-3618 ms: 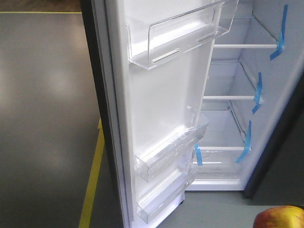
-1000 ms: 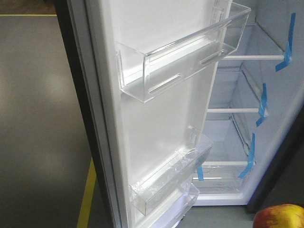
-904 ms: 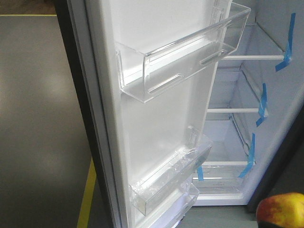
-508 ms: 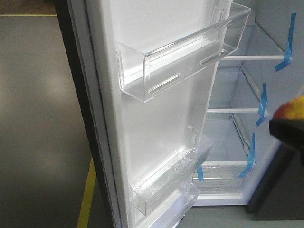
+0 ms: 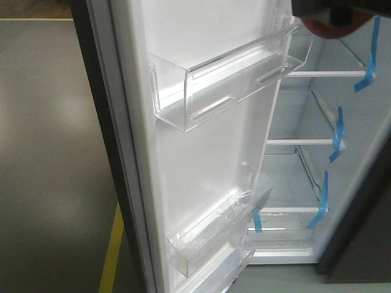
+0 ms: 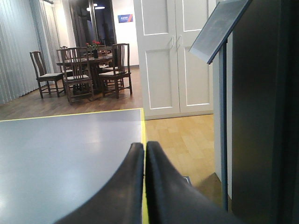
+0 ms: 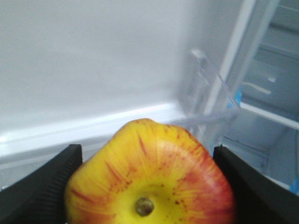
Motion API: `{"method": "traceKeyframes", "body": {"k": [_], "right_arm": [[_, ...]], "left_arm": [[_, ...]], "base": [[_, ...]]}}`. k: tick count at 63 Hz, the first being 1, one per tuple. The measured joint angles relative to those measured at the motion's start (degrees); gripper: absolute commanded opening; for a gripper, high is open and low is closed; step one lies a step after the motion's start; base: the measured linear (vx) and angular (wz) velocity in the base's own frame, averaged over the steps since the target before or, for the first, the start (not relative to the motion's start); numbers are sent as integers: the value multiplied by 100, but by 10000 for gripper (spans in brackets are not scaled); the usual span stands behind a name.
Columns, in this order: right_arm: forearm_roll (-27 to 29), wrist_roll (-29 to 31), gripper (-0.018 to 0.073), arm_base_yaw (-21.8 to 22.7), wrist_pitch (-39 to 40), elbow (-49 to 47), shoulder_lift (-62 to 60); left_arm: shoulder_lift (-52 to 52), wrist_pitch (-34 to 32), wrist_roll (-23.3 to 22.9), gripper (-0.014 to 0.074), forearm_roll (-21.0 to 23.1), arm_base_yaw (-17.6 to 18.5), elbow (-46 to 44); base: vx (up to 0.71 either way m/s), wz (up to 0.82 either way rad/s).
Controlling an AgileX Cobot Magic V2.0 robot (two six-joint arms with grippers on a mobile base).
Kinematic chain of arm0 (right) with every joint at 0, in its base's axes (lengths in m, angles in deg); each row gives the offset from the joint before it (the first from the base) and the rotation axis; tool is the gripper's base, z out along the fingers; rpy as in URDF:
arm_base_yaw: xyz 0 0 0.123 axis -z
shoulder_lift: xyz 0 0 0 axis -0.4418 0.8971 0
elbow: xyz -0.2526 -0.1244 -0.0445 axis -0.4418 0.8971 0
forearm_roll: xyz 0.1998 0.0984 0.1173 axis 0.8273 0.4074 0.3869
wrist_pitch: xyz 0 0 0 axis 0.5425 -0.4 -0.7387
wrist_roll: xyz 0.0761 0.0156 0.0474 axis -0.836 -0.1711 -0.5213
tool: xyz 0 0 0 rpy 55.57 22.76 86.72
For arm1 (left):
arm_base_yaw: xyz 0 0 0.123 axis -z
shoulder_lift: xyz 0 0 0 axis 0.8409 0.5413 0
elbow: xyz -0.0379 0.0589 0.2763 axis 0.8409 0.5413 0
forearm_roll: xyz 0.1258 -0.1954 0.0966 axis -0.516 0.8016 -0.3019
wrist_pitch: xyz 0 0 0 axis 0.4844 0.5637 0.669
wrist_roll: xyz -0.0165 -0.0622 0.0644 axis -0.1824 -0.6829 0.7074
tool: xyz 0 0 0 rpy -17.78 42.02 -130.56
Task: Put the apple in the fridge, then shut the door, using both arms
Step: 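Raise the right gripper with the apple over the upper door bin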
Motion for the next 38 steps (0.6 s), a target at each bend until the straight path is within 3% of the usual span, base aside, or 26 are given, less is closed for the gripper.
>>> {"method": "traceKeyframes", "body": {"k": [17, 38], "right_arm": [[278, 207, 379, 0, 148, -1120, 1095], [293, 222, 387, 0, 322, -1207, 1903]], "left_arm": [[0, 0, 0, -6, 0, 0, 0], [0, 0, 0, -6, 0, 0, 0]], "base": [[0, 0], [0, 0]]}}
